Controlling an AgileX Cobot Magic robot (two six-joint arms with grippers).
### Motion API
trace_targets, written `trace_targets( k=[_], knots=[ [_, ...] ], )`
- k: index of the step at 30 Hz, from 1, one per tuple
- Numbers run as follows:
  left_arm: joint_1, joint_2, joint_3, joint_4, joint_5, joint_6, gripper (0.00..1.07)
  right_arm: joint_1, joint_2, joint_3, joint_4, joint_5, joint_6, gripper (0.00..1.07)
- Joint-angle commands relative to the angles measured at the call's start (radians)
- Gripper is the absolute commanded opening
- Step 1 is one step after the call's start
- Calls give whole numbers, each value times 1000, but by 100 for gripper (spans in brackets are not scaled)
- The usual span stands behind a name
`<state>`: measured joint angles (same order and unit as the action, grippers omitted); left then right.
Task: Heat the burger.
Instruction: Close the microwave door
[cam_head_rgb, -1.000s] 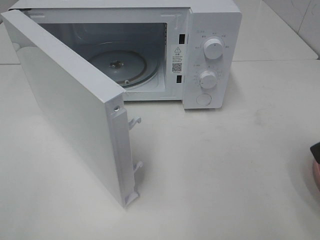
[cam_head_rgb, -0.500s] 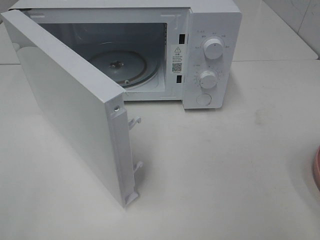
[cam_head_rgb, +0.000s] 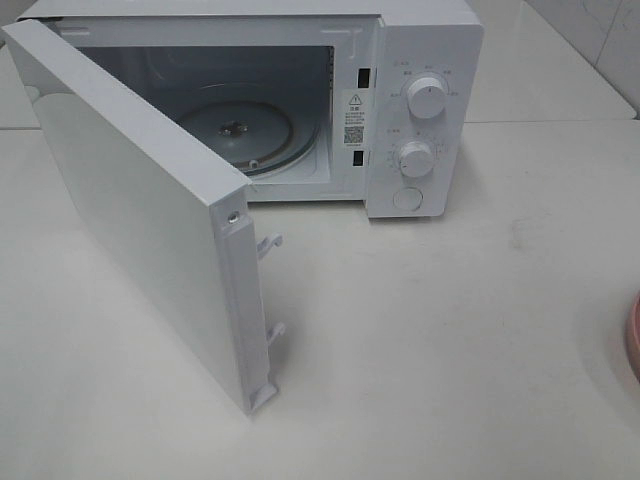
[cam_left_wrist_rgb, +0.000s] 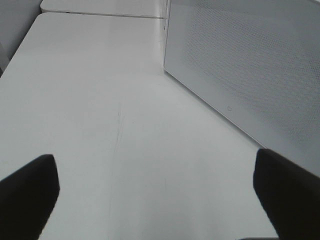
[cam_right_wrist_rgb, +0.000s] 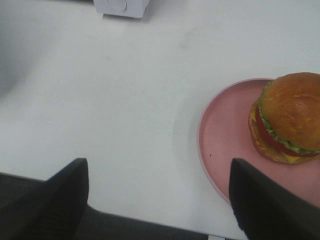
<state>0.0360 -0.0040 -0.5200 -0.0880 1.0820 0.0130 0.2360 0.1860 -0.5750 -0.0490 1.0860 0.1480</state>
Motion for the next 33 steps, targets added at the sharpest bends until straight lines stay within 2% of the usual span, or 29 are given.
trace_targets(
  k=[1, 7, 12, 18, 33],
  knots=[
    [-1, -2, 3, -4, -11, -1, 98, -19, -44, 9, -5, -19, -2, 76],
    [-1, -2, 3, -4, -11, -1, 98, -21, -133, 77, 3, -92, 1, 76],
    [-1, -2, 3, -4, -11, -1, 98, -25, -154, 76, 2, -91, 3, 76],
    [-1, -2, 3, -4, -11, -1, 98, -104, -219, 76, 2, -91, 2, 76],
    [-1, -2, 3, -4, -11, -1, 98, -102, -218, 76, 3, -91, 1, 76]
  ],
)
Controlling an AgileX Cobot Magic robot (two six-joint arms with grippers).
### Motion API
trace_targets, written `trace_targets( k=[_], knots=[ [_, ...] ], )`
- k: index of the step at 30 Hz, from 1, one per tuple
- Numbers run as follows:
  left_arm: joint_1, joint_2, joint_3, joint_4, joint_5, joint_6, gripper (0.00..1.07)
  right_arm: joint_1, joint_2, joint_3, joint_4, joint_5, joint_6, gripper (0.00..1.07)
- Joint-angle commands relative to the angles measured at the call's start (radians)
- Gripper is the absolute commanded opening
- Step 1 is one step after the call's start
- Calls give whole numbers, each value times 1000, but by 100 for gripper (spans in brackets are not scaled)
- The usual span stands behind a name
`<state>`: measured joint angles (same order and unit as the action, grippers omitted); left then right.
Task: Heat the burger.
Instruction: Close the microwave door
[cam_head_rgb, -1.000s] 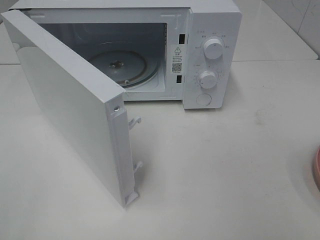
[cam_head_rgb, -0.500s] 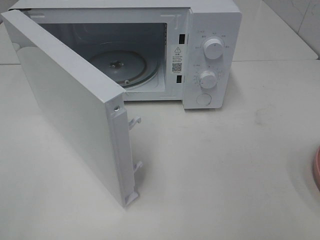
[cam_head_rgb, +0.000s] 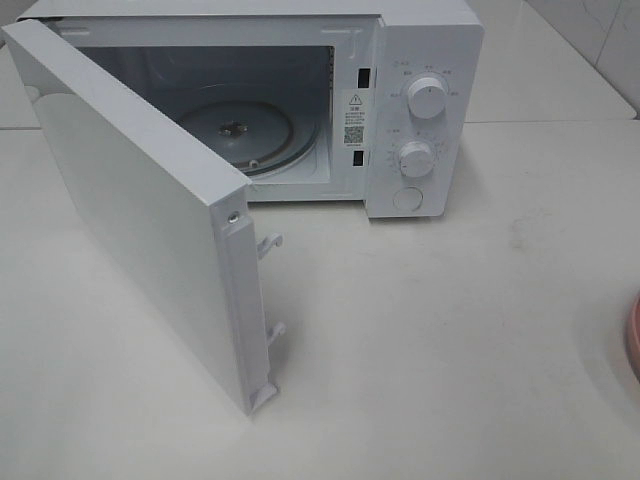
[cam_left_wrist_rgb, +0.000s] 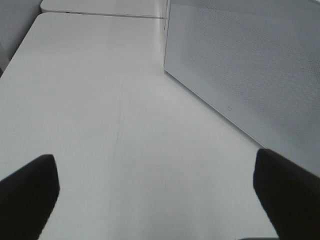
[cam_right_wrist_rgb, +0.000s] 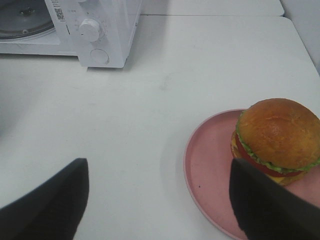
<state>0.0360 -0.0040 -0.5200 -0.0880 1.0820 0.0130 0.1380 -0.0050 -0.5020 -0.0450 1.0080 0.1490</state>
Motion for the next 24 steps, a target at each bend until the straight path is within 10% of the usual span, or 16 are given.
trace_targets(
  k=[1, 24],
  knots=[
    [-1, -2, 3, -4, -11, -1, 98, -4, -27, 3, -1, -13, 0, 76],
    [-1, -2, 3, -4, -11, -1, 98, -4, -27, 3, -1, -13, 0, 75]
  ],
)
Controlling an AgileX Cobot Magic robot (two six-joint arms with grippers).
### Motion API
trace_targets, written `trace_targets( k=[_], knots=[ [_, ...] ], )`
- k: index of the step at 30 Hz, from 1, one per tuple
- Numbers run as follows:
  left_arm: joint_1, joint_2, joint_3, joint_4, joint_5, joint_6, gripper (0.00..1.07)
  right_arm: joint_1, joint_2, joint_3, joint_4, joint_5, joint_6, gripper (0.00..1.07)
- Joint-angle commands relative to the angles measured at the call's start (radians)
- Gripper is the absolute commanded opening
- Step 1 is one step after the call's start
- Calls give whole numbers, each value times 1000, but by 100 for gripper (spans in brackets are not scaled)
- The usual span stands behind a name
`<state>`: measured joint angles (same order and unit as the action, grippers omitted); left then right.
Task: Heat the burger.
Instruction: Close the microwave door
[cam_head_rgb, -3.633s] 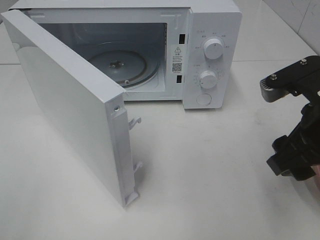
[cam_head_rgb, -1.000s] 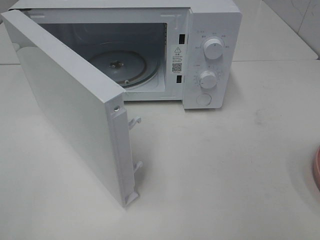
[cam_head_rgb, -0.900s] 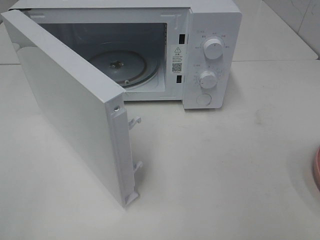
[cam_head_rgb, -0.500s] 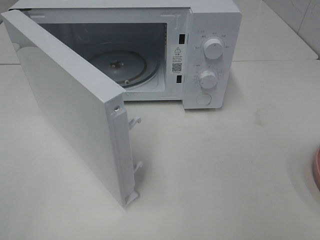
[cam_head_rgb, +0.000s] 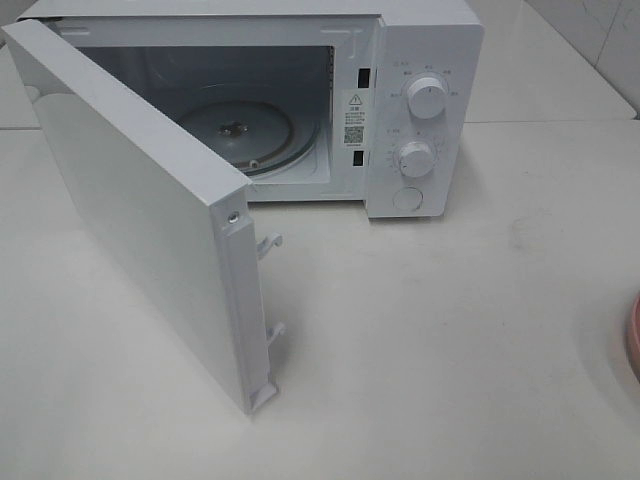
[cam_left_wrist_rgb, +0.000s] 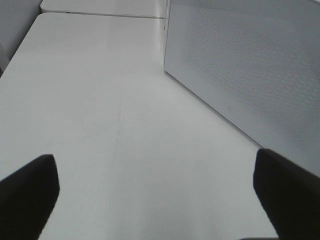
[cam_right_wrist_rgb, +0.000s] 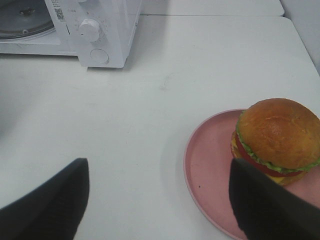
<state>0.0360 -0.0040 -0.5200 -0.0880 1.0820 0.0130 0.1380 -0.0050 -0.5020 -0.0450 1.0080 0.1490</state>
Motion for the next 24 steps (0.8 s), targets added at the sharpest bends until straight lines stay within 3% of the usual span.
trace_targets(
  k=[1, 24],
  knots=[
    [-1, -2, 3, -4, -11, -1, 98, -4, -27, 3, -1, -13, 0, 75],
    [-1, 15, -28, -20, -35, -6, 98, -4, -27, 3, -1, -13, 0, 75]
  ],
)
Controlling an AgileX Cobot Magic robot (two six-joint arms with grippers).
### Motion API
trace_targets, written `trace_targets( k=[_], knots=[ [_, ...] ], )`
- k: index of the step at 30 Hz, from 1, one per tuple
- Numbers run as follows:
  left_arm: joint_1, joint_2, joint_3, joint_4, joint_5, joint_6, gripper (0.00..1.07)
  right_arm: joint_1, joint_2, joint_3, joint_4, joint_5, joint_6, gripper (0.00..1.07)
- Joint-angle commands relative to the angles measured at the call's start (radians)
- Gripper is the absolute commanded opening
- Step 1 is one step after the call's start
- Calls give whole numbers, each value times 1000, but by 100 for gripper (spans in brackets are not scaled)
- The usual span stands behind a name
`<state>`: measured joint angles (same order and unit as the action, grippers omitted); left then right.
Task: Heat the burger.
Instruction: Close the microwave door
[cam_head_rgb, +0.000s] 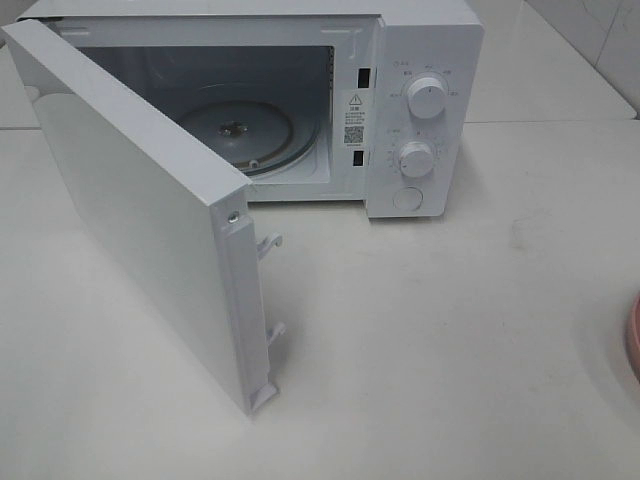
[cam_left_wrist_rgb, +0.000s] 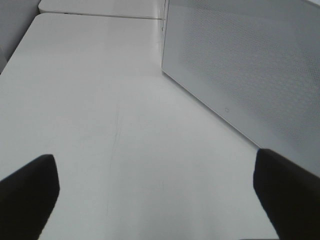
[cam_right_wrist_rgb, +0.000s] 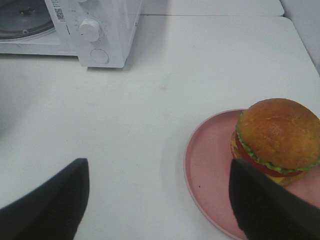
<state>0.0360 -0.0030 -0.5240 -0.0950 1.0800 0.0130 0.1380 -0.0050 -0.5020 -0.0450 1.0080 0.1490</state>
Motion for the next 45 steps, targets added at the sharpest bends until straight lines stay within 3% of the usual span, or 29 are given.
trace_targets(
  k=[1, 6, 7, 8, 10, 11, 12, 14, 15, 16, 17, 19, 20, 26, 32, 34, 37, 42, 45],
  knots=[
    [-1, 38, -37, -4, -51, -13, 98, -4, -27, 3, -1, -13, 0, 75],
    [-1, 97, -39, 2, -114, -13, 93, -4, -27, 3, -1, -13, 0, 75],
    [-1, 128, -39, 2, -145, -13, 85, -4, -27, 3, -1, -13, 0, 75],
    [-1, 128, -39, 2, -145, -13, 85, -4, -27, 3, -1, -13, 0, 75],
    [-1, 181, -39, 2, -188, -13, 68, -4, -27, 3, -1, -13, 0, 75],
    [-1, 181, -39, 2, -188, -13, 68, -4, -27, 3, -1, -13, 0, 75],
    [-1, 217, -39, 2, -207, -13, 53, -4, -27, 3, -1, -13, 0, 75],
    [-1, 232, -38, 2, -216, -13, 47, -4, -27, 3, -1, -13, 0, 75],
    [-1, 268, -37, 2, -225, -13, 32, -4, -27, 3, -1, -13, 0, 75],
    [-1, 268, -37, 2, -225, -13, 32, -4, -27, 3, -1, -13, 0, 75],
    [-1, 309, -37, 2, -247, -13, 17, -4, -27, 3, -1, -13, 0, 75],
    [-1, 330, -37, 2, -260, -13, 11, -4, -27, 3, -1, -13, 0, 75],
    [-1, 367, -37, 2, -289, -6, 0, -4, -27, 3, -1, -13, 0, 75],
    [-1, 435, -1, -6, -454, 20, 0, -4, -27, 3, -1, -13, 0, 75],
    [-1, 488, 99, -18, -699, 26, 0, -4, -27, 3, -1, -13, 0, 75],
    [-1, 538, 172, -20, -857, 26, 0, -4, -27, 3, -1, -13, 0, 75],
    [-1, 548, 186, -20, -894, 26, 0, -4, -27, 3, -1, -13, 0, 75],
    [-1, 634, 295, -19, -1211, 24, 0, -4, -27, 3, -1, -13, 0, 75],
    [-1, 651, 306, -16, -1239, 21, 0, -4, -27, 3, -1, -13, 0, 75]
  ],
)
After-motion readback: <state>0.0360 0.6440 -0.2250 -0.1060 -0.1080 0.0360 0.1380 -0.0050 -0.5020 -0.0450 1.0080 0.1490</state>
